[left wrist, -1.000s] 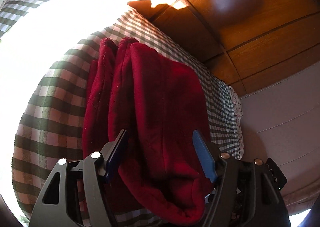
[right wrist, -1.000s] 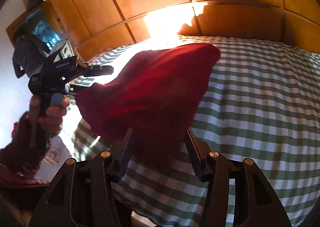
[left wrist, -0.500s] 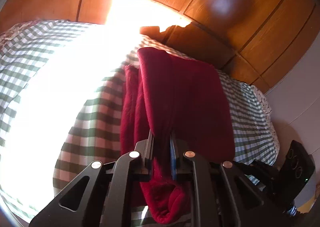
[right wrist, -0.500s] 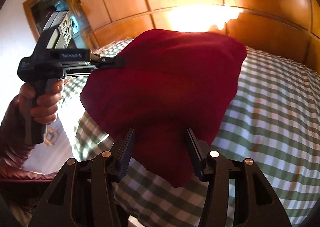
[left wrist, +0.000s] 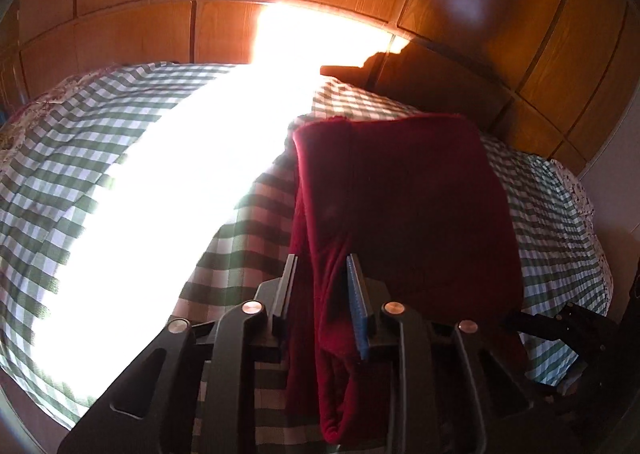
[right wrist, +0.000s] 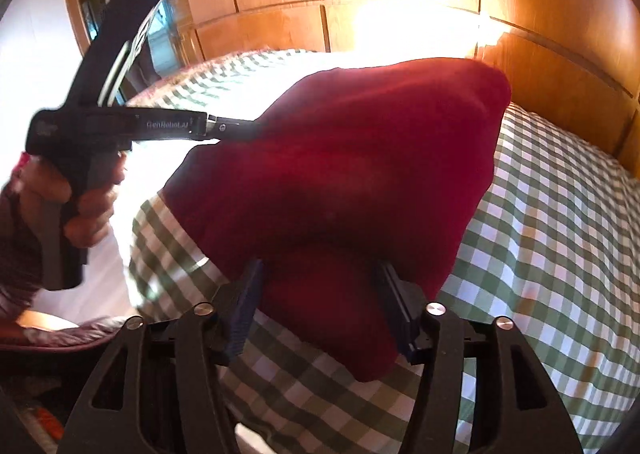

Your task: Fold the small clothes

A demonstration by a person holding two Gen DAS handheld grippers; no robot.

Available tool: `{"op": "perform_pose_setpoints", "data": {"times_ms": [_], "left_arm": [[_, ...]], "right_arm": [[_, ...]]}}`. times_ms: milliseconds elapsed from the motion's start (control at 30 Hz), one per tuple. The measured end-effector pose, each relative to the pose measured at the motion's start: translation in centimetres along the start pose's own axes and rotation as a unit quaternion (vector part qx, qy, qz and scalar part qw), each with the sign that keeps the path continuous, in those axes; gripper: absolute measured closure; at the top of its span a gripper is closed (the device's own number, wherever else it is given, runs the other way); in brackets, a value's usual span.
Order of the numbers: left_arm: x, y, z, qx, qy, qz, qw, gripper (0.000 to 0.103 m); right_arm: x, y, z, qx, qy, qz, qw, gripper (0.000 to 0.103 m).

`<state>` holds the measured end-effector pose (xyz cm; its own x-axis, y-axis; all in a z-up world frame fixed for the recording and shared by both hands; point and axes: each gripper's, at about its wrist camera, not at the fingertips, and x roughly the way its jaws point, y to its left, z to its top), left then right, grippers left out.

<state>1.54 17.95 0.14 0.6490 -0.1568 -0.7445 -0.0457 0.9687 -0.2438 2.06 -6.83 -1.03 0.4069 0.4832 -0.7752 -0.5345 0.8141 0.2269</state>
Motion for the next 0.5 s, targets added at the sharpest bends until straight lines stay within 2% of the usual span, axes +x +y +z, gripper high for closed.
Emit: {"op": "perform_pose_setpoints", "data": {"times_ms": [67,100,200,333,433,500], "left_arm": [[-0.6,0.2,1.0,-0.003,-0.014,-0.002,0.9999,0.059],[-0.6,0.2,1.4,-0.005,-0.018,-0.003,0.9998,0.058],[-0.6,-0.2,2.8,0.006,-0.028,-0.003,0.9996,0.058],[0.3,-1.6,3.7,0.045,-0.032,0.011,0.9984,0.059],[2.3,-1.4,3.4,0.05,-0.004,0.025,0.9984,0.07],[3.8,-0.3,2.7,0.042,0.021,0.036,0.9982,0.07]], "right_arm": [[-1.0,-0.8,0.5,0.017,-0.013,0.007,1.0,0.045],[-1.6,-1.5,0.9,0.03,-0.022,0.011,0.999,0.045],[-2.6,-3.3,2.3,0.059,-0.047,0.0,0.997,0.045],[-2.1,-5.4,4.6,0.082,-0.065,-0.04,0.994,0.045],[-0.6,-6.5,6.2,0.089,-0.065,-0.063,0.992,0.045],[0.4,-6.6,7.1,0.082,-0.062,-0.066,0.993,0.045]]}}
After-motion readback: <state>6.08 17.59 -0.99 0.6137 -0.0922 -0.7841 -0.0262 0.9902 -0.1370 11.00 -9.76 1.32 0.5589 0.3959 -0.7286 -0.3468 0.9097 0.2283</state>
